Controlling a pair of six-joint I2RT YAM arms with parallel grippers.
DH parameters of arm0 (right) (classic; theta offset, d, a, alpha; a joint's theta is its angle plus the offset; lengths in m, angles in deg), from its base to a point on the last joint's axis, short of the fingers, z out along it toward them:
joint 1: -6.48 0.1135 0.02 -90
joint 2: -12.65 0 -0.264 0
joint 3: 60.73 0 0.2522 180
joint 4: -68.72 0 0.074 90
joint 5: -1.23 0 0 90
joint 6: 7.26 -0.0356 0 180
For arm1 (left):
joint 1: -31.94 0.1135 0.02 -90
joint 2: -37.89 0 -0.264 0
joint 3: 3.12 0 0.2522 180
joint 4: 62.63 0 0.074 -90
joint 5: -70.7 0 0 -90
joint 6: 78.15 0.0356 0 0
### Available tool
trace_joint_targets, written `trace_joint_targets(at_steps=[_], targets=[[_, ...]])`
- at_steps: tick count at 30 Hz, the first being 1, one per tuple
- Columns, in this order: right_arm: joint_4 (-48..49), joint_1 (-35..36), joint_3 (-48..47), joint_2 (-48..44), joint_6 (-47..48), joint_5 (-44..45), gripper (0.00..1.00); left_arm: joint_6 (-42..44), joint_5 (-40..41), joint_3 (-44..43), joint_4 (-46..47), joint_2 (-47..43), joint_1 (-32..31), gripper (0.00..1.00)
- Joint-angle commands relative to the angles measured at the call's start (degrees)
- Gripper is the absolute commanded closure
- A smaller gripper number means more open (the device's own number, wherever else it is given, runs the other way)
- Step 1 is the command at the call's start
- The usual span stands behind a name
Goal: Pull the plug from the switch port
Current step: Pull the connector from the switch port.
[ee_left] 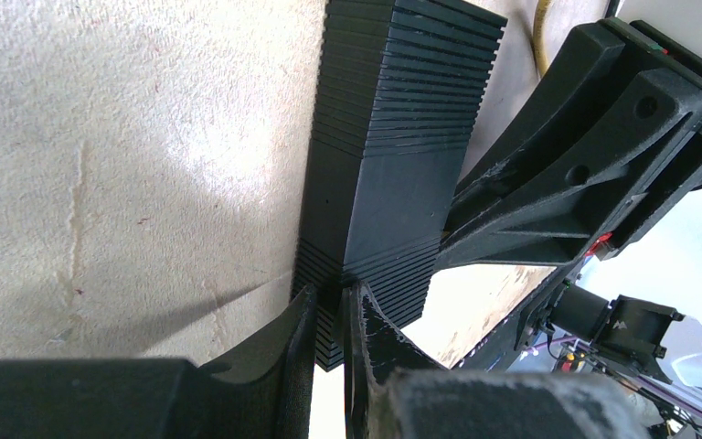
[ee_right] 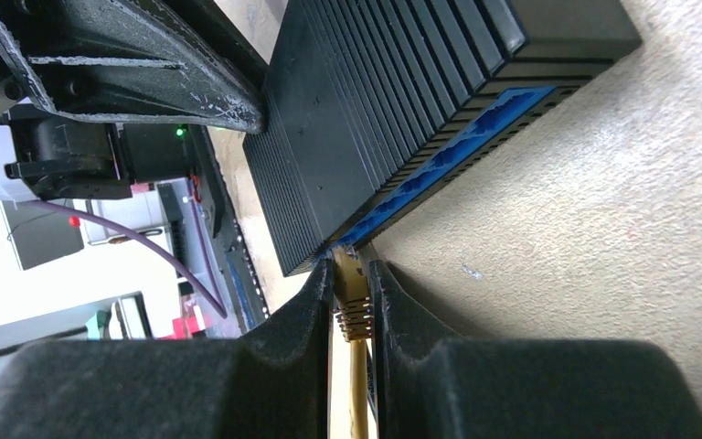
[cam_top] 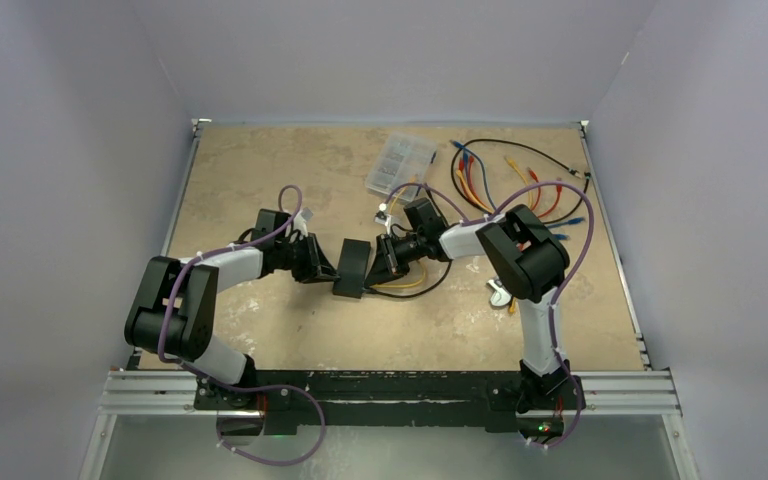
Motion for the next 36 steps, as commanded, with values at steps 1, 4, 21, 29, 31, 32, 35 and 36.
trace_joint_targets(at_steps=[1, 4, 21, 29, 31, 32, 35, 36], targets=[[-5.68, 1.20, 2.64, 0.36, 4.24, 7.35, 1.00, 3.63, 14.73, 2.57, -5.17, 4.07, -0.05, 0.96], [-6.41, 0.82, 3.02, 0.23, 4.71, 7.83, 1.00, 3.48, 14.80, 2.58, -5.20, 4.06, -0.05, 0.98], [-10.95, -1.21, 3.98, -2.63, 7.99, 10.85, 1.00, 2.07, 15.35, 3.24, -4.55, 2.83, 0.00, 1.00], [-10.53, -2.58, 4.71, -1.23, 8.01, 9.43, 1.00, 2.21, 15.44, 2.94, -4.85, 2.91, -0.01, 1.00], [-10.49, -2.78, 4.84, -0.89, 8.01, 9.29, 1.00, 2.25, 15.48, 2.74, -4.98, 2.96, 0.04, 1.00], [-10.58, -2.83, 4.89, -0.82, 8.01, 9.27, 1.00, 2.20, 15.51, 2.68, -5.05, 2.93, 0.01, 1.00], [-11.08, -3.37, 5.02, -0.42, 8.15, 9.31, 1.00, 2.25, 15.61, 2.65, -5.12, 2.93, 0.04, 1.00], [-11.31, -3.53, 5.02, -0.29, 8.25, 9.34, 1.00, 2.16, 15.61, 2.65, -5.13, 3.03, 0.04, 1.00]])
